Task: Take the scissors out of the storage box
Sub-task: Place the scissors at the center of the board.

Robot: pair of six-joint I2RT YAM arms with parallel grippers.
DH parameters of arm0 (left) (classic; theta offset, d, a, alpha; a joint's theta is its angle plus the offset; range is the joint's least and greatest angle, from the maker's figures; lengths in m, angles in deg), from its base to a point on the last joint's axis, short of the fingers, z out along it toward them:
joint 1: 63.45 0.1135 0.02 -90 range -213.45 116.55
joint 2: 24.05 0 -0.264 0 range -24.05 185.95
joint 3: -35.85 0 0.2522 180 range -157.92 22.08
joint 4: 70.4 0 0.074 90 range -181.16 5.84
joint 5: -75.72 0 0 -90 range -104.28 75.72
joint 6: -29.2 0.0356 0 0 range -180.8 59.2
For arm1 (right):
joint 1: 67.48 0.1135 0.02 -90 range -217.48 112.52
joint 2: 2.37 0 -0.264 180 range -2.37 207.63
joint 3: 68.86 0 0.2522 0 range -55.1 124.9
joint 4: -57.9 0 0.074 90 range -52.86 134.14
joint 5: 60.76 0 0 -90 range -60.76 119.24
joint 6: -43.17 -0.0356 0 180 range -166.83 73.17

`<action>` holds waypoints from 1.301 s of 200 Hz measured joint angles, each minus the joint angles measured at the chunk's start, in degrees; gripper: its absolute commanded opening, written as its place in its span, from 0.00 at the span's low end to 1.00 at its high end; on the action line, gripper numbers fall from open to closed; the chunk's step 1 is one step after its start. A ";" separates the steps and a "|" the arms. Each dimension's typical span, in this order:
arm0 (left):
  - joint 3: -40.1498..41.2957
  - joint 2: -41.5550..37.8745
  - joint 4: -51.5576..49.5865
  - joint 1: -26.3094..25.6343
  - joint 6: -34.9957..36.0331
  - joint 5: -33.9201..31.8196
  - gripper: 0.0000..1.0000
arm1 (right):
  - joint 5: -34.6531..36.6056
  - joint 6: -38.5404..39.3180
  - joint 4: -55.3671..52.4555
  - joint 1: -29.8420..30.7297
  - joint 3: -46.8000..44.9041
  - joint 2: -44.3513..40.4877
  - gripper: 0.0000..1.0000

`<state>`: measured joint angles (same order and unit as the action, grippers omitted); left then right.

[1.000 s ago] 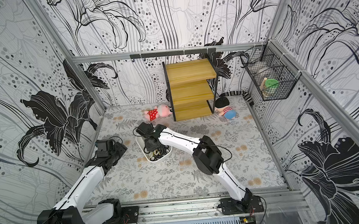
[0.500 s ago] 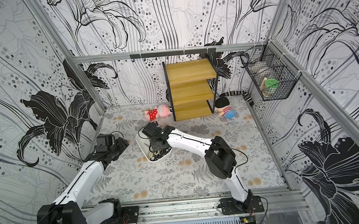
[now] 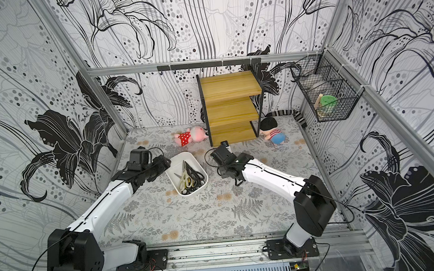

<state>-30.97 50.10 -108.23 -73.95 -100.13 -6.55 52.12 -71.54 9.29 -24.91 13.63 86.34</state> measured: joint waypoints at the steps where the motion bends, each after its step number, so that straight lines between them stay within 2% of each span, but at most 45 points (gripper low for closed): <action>1: -0.07 0.09 0.02 -0.13 0.00 0.00 0.74 | 0.17 0.13 0.07 -0.42 -0.48 -0.33 0.00; 51: -5.49 4.20 0.00 -6.51 -1.18 -0.15 0.75 | -0.81 6.29 4.11 -16.13 -12.33 -7.34 0.00; 111: -7.26 5.73 -1.40 -7.56 -2.19 -1.77 0.76 | -4.96 15.21 10.75 -27.91 -18.53 -7.72 0.00; 141: -7.26 5.51 -2.05 -7.56 -2.43 -2.60 0.77 | -9.11 18.38 15.56 -31.12 -18.67 -4.09 0.00; 171: -6.32 3.37 -2.49 -7.56 -2.89 -3.69 0.77 | -12.33 18.12 17.05 -34.21 -15.34 1.99 0.00; 207: -3.06 0.00 -2.54 -7.56 -3.69 -4.94 0.77 | -14.43 16.81 19.30 -34.36 -10.71 8.07 0.00; 260: 0.72 -1.92 -2.60 -7.56 -4.83 -6.14 0.78 | -15.19 15.87 21.16 -34.36 -10.73 11.45 0.02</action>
<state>-30.25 48.18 -110.83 -81.51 -104.96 -12.69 36.93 -55.68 30.45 -59.27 2.90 97.79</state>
